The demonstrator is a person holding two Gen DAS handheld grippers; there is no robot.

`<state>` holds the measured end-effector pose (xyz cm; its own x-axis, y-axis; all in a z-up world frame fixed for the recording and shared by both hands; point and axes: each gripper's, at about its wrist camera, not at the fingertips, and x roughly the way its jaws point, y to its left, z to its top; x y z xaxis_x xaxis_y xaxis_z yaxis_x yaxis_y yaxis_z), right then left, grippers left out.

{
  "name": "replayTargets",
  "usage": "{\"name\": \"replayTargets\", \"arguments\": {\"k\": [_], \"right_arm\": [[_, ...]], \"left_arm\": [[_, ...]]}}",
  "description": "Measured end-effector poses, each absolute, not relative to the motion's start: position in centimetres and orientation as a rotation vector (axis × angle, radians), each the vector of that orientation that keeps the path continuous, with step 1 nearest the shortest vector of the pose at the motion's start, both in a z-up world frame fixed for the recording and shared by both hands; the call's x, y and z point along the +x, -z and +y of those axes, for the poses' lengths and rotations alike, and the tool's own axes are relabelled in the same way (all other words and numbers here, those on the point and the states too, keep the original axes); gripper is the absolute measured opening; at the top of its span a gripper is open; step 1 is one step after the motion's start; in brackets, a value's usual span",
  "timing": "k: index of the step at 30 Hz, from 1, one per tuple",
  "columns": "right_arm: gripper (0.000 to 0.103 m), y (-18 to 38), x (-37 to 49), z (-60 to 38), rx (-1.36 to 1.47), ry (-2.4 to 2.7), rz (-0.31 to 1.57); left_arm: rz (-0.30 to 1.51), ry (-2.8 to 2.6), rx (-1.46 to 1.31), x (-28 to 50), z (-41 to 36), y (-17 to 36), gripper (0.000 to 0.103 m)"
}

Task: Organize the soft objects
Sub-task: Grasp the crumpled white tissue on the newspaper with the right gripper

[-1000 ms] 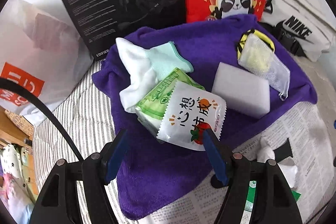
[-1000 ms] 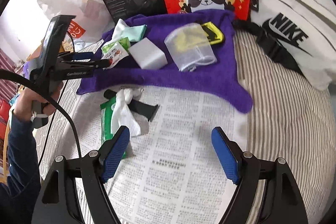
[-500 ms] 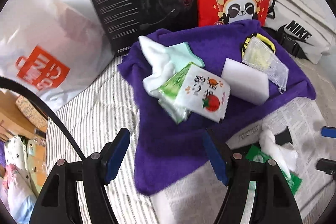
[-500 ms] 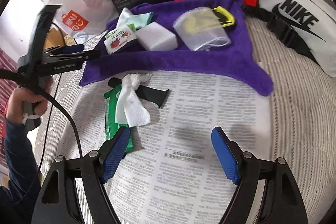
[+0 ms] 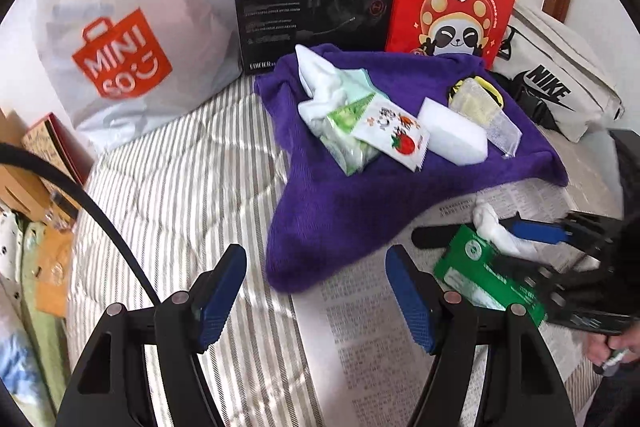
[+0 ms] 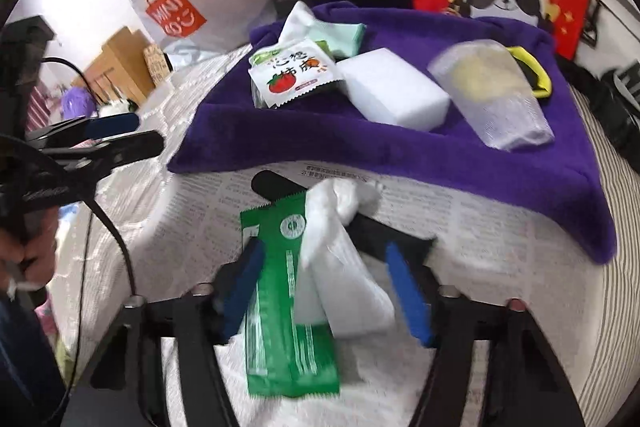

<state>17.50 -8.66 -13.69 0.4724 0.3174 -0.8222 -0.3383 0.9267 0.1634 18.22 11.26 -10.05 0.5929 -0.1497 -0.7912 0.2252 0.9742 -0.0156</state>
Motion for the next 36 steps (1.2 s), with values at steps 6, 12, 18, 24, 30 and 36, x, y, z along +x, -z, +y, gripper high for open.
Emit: {"name": "replayTargets", "arguments": {"k": [6,12,18,24,30,36], "right_arm": [[0.010,14.5,18.2,-7.3,-0.121,-0.392,0.987],[0.010,12.8,17.0,-9.2,-0.050,-0.361,0.965],[0.010,10.8,14.4,-12.5,-0.004,-0.251,0.936],[0.010,10.3,12.3,-15.9,0.041,-0.183,0.934],[0.010,9.5,10.8,-19.1,0.054,-0.123,0.905],[0.011,9.5,9.7,-20.9,0.082,-0.135,0.890]], "left_arm": [[0.919,0.252,0.054,16.7,11.2,11.1,0.071],[0.909,0.302,0.050,15.5,10.4,11.2,0.071],[0.933,0.371,0.034,14.5,8.3,11.6,0.073],[0.972,0.424,0.045,13.8,4.8,12.5,0.074],[1.043,0.441,0.020,13.4,2.3,14.1,0.074],[1.079,0.406,0.034,13.9,0.3,14.9,0.078]]}}
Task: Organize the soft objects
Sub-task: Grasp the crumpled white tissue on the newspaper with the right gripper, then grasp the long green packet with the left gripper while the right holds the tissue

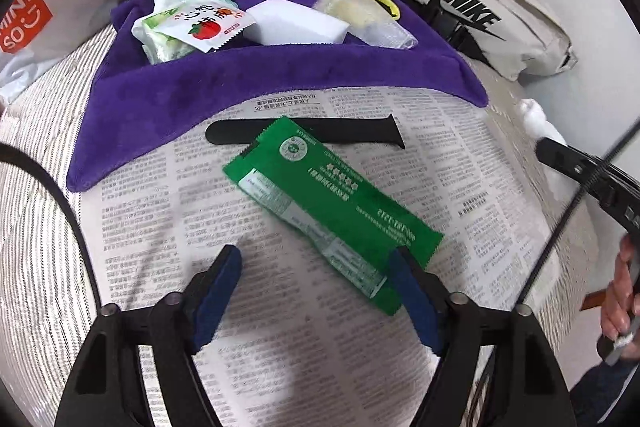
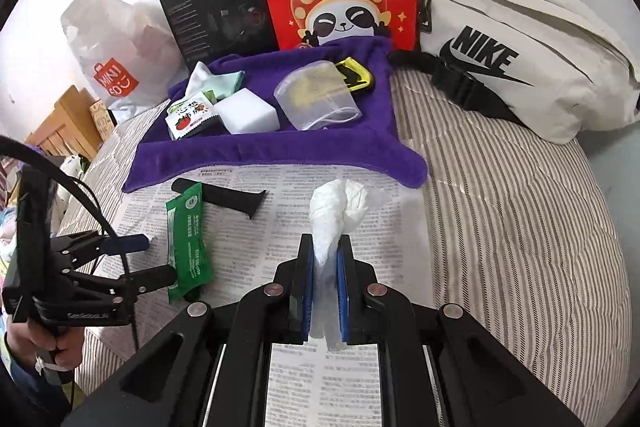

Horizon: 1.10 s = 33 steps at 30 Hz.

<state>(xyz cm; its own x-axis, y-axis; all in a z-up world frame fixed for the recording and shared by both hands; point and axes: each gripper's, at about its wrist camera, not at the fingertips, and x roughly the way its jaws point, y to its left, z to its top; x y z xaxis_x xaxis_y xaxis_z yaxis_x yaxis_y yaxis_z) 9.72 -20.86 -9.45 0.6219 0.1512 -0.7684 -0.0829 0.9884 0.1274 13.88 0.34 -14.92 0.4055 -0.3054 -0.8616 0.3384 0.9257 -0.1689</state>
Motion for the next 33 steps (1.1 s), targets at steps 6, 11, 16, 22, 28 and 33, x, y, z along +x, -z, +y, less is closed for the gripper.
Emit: {"name": "replayTargets", "arguments": {"k": [6,11,16,22,28,33], "right_arm": [[0.011,9.7,9.1,-22.4,0.110,-0.135,0.891],[0.012,10.0,9.1,-23.3,0.133,-0.122,0.897],[0.012,10.4,9.4,-23.0,0.134,-0.147,0.903],[0.012,10.8,9.5,-23.1,0.135,-0.154,0.908],[0.012,11.1,9.7,-23.4,0.141,-0.149,0.913],[0.012,11.2,9.8,-23.5,0.139,-0.145,0.915]], "left_arm": [[1.109,0.368,0.015,15.6,-0.9,14.9,0.081],[1.121,0.318,0.034,16.9,-2.9,15.1,0.084],[1.068,0.262,0.171,16.8,-5.3,15.7,0.084],[1.041,0.319,0.133,16.2,-3.9,14.7,0.040],[1.018,0.315,0.140,15.4,-1.3,13.7,0.038],[1.033,0.233,0.219,15.1,0.3,14.8,0.040]]}}
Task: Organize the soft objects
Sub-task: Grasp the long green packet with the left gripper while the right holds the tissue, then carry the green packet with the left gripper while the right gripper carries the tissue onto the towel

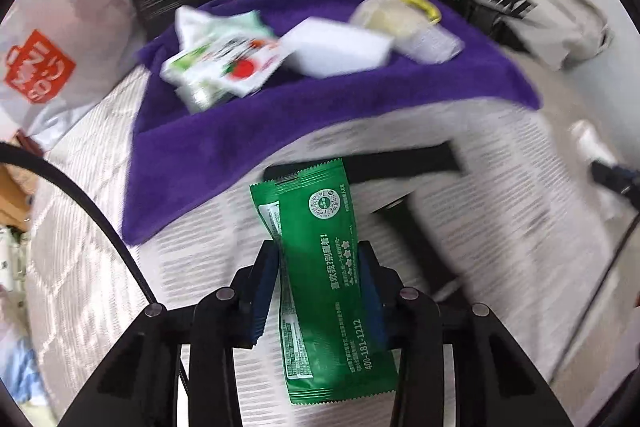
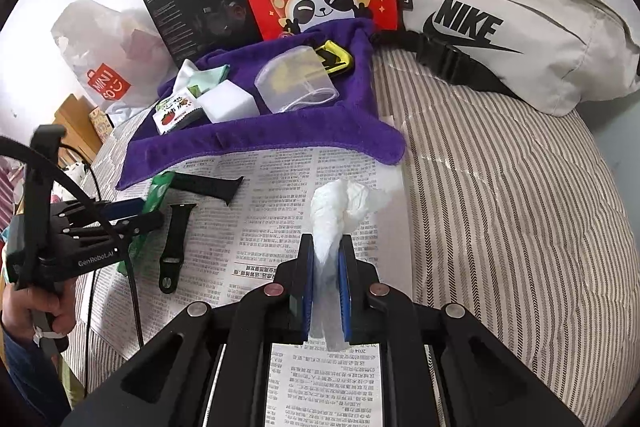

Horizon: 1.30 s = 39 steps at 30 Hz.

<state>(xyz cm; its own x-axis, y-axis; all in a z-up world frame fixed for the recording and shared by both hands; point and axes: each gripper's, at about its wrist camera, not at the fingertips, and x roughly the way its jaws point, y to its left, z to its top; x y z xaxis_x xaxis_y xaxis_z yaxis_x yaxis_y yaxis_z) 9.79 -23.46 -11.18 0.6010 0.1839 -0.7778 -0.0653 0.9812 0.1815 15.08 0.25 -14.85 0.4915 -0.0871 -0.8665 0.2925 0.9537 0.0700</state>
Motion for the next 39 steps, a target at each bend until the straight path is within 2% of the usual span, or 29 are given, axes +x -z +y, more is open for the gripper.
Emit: {"name": "replayTargets", "arguments": {"k": [2,3,4,6,7,8,9,12,15,25,39], "right_arm": [[0.012,11.2,9.9,-23.4,0.137,-0.147,0.917],[0.012,11.3,9.9,-23.3,0.135,-0.150,0.917],[0.012,11.4,10.0,-23.0,0.130,-0.153,0.921],[0.012,11.5,10.0,-22.6,0.121,-0.155,0.928],[0.012,11.5,10.1,-22.4,0.115,-0.160,0.930],[0.012,11.5,10.0,-22.2,0.112,-0.162,0.931],[0.012,11.5,10.0,-22.0,0.106,-0.165,0.930],[0.012,11.5,10.0,-21.5,0.094,-0.171,0.931],[0.012,11.5,10.0,-21.2,0.091,-0.173,0.934],[0.012,10.7,10.8,-19.9,0.070,-0.199,0.936],[0.012,8.1,14.6,-16.5,0.007,-0.301,0.943]], "left_arm": [[1.025,0.253,0.192,14.9,1.2,15.0,0.045],[1.028,0.237,0.186,14.9,1.6,15.1,0.055],[1.025,0.222,0.187,14.9,1.8,15.2,0.060],[1.014,0.234,0.168,14.9,2.3,15.3,0.062],[1.009,0.245,0.149,14.8,2.7,15.4,0.062],[1.001,0.252,0.144,14.8,2.8,15.4,0.055],[0.995,0.264,0.152,14.6,2.8,15.2,0.041],[1.004,0.308,0.139,13.9,2.9,15.1,0.032],[1.005,0.323,0.120,13.6,3.2,15.0,0.028],[1.002,0.342,0.063,14.2,4.3,13.9,0.025],[0.916,0.339,0.031,16.3,5.7,8.8,0.025]]}}
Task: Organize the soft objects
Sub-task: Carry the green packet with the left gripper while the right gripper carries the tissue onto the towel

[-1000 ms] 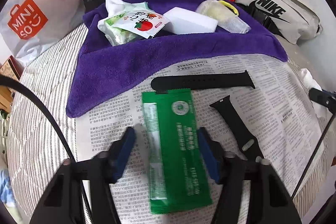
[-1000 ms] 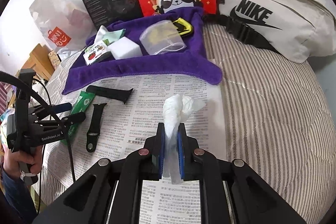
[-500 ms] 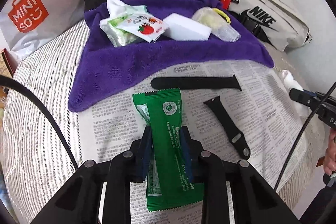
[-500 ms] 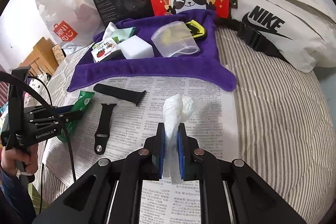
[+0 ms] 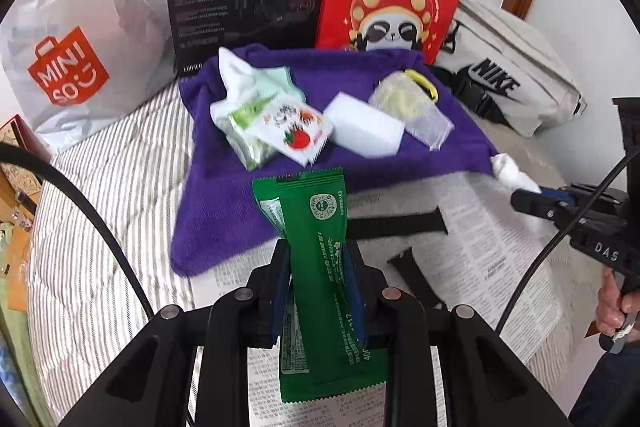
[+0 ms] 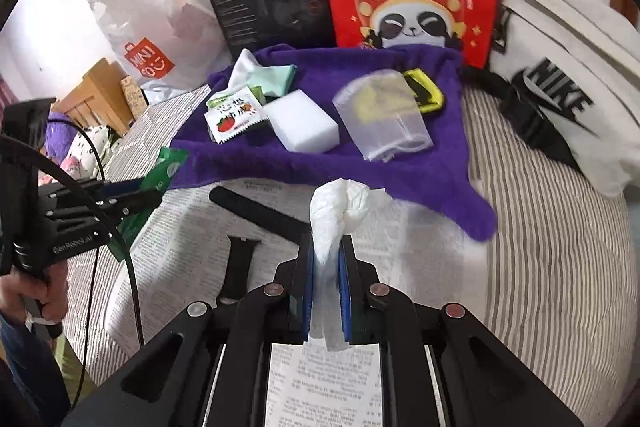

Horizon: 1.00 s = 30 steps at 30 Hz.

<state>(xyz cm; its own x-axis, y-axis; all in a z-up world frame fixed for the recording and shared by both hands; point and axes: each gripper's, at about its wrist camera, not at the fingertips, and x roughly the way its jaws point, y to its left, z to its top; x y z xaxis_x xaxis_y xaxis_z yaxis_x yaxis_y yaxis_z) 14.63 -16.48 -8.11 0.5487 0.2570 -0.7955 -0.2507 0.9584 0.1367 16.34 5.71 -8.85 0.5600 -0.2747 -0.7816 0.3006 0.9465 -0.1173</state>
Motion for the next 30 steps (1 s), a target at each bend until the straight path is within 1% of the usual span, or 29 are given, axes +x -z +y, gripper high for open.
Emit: {"name": "replayTargets", "arguments": {"k": [8,19,25,30], "right_arm": [[0.012,5.7,18.2,-14.4,-0.043,-0.357,0.927],[0.012,1.8,27.8,-13.1,-0.035,-0.361,0.868],[0.012,1.9,31.7,-13.1,-0.017,-0.350,0.861],[0.012,2.6,33.5,-13.8,0.015,-0.323,0.861]], "left_arm": [[0.862,0.347,-0.006,20.2,6.9,6.5,0.025],[0.818,0.359,-0.016,28.0,6.4,4.3,0.025],[0.813,0.395,-0.011,31.8,4.9,3.9,0.025],[0.821,0.441,-0.053,33.6,3.7,4.8,0.025]]}}
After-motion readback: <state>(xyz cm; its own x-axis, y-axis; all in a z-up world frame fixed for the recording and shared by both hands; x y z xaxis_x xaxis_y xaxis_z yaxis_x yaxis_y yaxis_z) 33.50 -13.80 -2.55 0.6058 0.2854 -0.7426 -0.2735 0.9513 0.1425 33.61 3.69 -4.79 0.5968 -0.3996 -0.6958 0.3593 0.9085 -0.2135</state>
